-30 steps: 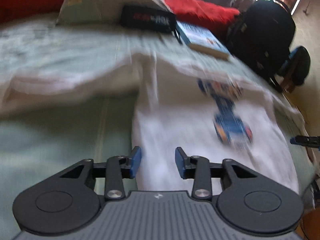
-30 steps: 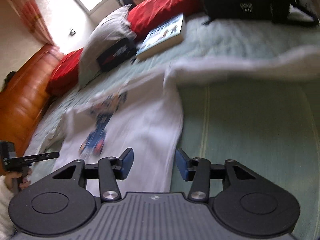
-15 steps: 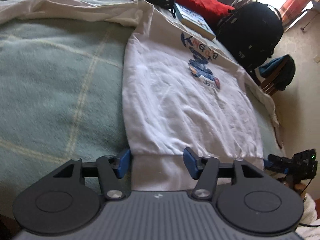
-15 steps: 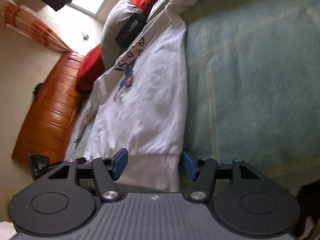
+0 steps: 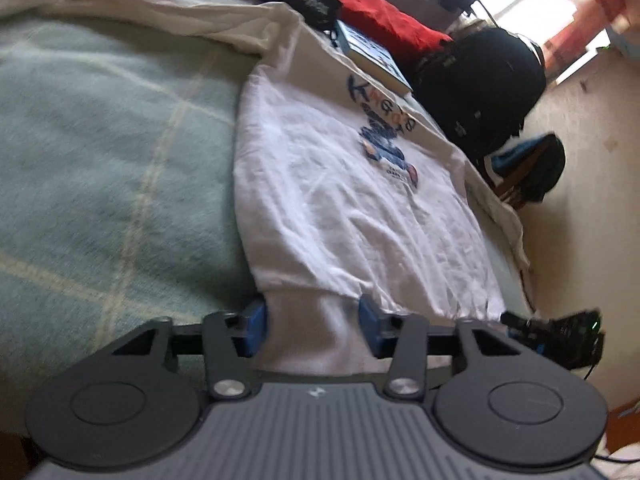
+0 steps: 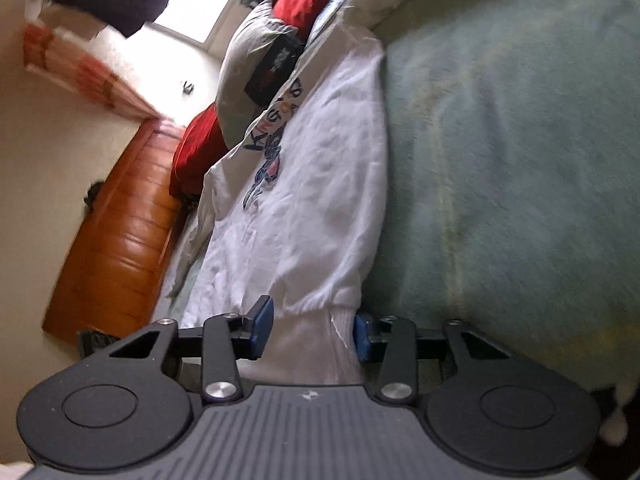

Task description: Fold clothes

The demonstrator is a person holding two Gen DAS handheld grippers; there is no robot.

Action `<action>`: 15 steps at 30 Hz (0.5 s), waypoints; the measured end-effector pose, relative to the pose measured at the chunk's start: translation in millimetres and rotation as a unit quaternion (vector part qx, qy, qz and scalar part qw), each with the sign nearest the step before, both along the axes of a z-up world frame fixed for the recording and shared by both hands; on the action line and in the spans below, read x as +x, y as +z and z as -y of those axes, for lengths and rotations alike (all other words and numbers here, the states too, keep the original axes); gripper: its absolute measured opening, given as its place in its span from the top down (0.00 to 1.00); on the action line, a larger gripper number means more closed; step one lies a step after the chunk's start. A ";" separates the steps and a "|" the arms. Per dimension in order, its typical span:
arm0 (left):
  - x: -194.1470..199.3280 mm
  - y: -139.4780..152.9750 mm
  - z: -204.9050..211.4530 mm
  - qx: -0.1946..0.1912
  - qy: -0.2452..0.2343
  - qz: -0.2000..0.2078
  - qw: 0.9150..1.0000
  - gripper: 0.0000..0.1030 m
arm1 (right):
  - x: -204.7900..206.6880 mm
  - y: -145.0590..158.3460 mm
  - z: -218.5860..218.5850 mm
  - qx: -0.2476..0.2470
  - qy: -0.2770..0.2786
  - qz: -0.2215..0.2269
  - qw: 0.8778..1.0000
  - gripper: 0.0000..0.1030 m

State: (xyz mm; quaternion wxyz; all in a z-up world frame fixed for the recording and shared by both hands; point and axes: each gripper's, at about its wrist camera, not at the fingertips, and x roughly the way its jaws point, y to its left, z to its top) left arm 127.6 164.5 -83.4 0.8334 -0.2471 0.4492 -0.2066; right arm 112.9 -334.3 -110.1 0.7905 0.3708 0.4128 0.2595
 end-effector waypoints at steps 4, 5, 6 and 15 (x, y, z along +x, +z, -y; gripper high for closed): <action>-8.5 -0.8 -4.0 -0.006 0.003 0.001 1.000 0.89 | -4.6 4.7 0.3 -0.046 -0.002 0.000 0.999 0.90; -10.9 1.1 -3.5 -0.002 0.003 0.005 1.000 0.90 | -6.4 6.6 0.6 -0.055 -0.001 0.002 0.998 0.90; -13.4 3.0 -2.9 0.002 0.002 0.009 1.000 0.91 | -8.2 8.4 0.8 -0.064 0.000 0.004 0.998 0.91; -26.6 40.8 30.3 0.138 -0.040 0.030 0.989 0.89 | -17.4 57.6 -12.8 -0.162 0.033 0.063 0.984 0.92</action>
